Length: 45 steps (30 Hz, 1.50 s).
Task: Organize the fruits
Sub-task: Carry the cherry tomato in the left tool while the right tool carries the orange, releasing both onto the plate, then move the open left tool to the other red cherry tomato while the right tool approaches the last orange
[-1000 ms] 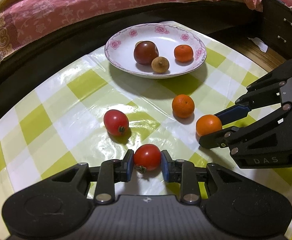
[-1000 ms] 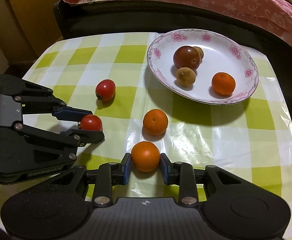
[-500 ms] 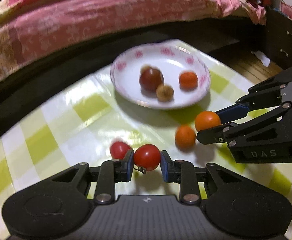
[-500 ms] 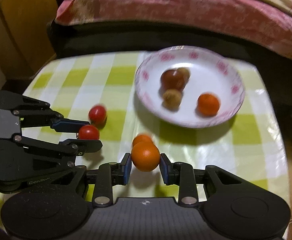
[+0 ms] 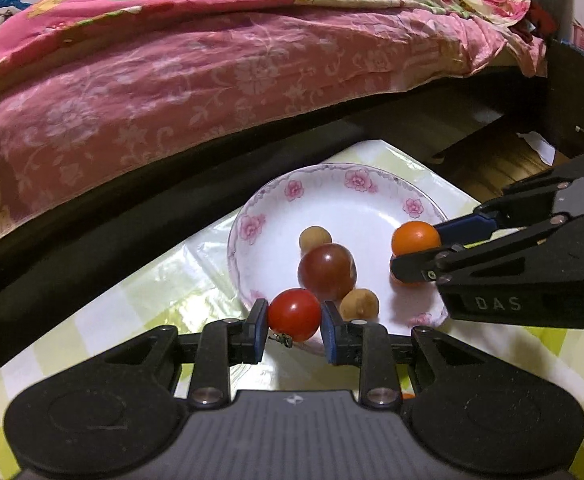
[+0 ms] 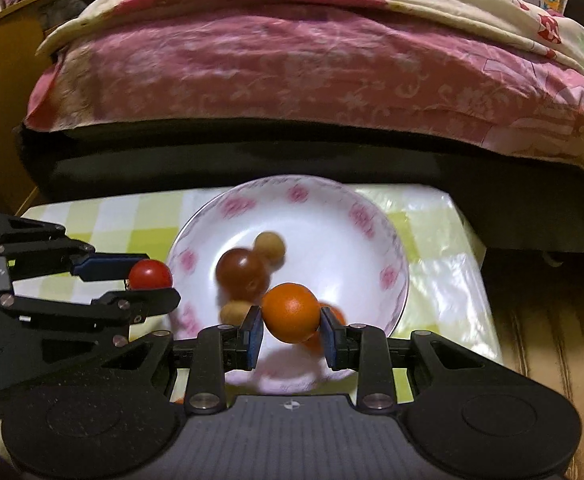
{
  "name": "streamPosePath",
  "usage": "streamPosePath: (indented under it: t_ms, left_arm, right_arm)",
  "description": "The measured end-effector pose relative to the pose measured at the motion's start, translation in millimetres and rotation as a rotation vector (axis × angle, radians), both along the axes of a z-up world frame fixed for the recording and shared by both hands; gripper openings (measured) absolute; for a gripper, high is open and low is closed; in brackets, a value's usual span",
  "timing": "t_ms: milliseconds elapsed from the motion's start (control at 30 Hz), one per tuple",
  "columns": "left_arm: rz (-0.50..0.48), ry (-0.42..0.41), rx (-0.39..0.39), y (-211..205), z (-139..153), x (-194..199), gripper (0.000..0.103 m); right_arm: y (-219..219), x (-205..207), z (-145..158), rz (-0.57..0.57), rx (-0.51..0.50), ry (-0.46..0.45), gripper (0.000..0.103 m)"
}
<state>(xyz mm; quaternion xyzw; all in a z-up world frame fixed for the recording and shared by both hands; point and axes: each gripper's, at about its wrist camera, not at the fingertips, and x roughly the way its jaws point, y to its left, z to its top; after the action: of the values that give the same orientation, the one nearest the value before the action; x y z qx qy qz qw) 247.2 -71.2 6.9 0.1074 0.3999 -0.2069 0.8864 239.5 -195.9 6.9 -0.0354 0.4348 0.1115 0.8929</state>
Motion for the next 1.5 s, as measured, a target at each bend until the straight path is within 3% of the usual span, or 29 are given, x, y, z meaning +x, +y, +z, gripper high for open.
streamPosePath:
  t_ms: [467, 1067, 1500]
  left_arm:
    - [-0.023, 0.003, 0.028, -9, -13, 8, 0.037]
    - [-0.012, -0.008, 0.024, -8, -7, 7, 0.041]
    - [0.028, -0.001, 0.007, 22, 25, -27, 0.041]
  right_arm:
    - [4, 22, -9, 0.022, -0.055, -0.013, 0.027]
    - [3, 20, 1, 0.000, -0.037, -0.044, 0.027]
    - [8, -30, 20, 0.008, -0.013, -0.028, 0.027]
